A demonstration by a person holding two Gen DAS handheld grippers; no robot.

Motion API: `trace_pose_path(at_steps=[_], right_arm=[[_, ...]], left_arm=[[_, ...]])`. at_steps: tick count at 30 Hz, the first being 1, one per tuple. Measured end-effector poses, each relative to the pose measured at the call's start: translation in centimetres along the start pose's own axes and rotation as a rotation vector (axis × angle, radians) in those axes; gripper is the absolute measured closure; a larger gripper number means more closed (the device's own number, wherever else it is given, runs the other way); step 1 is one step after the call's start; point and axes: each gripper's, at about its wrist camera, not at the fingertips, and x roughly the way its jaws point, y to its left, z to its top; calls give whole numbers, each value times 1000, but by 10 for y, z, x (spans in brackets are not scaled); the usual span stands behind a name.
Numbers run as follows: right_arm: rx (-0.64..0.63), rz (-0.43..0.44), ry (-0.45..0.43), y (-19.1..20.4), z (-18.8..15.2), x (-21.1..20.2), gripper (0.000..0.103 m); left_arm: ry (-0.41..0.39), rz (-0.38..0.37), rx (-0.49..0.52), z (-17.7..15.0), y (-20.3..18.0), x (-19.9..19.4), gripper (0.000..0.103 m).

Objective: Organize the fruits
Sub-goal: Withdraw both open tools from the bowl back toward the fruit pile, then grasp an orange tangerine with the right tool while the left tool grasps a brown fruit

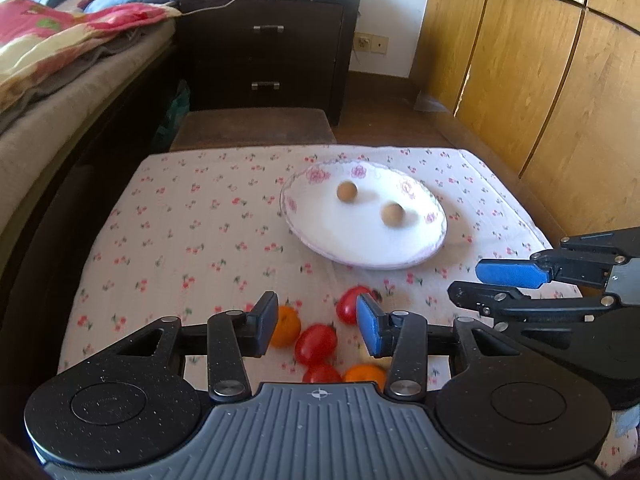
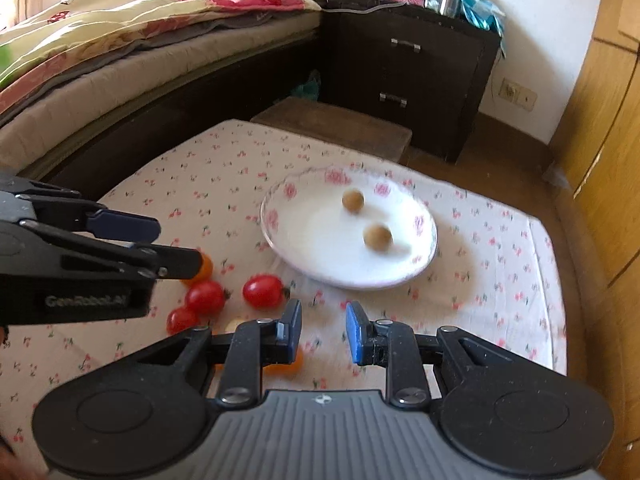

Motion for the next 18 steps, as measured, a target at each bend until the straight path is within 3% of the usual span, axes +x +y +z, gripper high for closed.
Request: trace_pose_path(at_steps=[11,18], right_arm=[[52,34,27,-11,-15,-5,78],[99,61,31,-23,-18,-6,78]], left_arm=[[84,-39,9,-37,-4,-3,52],[141,-45,89,-58,-23,6,52]])
